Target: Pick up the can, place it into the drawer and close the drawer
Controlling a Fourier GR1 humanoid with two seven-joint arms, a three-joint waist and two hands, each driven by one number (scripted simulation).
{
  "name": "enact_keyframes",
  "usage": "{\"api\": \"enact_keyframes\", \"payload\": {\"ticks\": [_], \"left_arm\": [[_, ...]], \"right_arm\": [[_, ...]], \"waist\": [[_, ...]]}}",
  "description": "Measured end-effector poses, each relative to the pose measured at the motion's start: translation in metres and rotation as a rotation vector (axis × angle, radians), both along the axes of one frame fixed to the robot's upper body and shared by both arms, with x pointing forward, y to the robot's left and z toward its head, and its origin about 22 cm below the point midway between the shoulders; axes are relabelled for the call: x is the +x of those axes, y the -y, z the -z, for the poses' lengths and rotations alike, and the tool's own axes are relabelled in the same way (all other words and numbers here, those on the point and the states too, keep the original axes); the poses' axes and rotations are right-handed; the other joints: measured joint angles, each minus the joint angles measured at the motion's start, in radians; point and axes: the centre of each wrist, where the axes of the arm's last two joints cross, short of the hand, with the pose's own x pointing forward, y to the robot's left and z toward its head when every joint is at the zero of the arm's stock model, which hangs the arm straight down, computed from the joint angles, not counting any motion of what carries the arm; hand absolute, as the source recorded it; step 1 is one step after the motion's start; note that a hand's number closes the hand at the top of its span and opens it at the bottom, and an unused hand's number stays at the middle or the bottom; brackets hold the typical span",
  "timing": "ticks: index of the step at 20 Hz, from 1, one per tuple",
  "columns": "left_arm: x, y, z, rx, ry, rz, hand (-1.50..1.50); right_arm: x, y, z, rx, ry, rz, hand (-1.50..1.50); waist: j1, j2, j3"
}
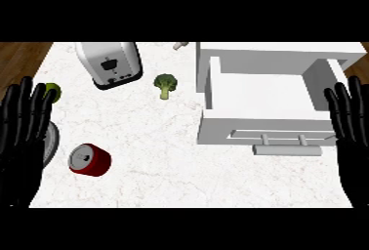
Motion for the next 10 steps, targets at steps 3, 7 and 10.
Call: {"api": "enact_keyframes", "payload": {"ticks": [3, 7, 10], "left_arm": [[-0.001, 0.000, 0.001, -0.011, -0.005, 0.195, -1.50], [-0.004, 0.011, 0.003, 0.024, -0.043, 0.576, -1.50], [-0.010, -0.007, 0.014, 0.118, -0.181, 0.735, -1.50]], "right_arm": [[0.002, -0.001, -0.002, -0.008, 0.002, 0.003, -1.50], [0.005, 0.000, 0.002, -0.001, -0.037, 0.023, -1.50], [0.002, 0.007, 0.017, 0.015, -0.174, 0.080, -1.50]], "waist": [[-0.004, -0.006, 0.014], [-0.020, -0.006, 0.019], [-0.015, -0.005, 0.023]]}}
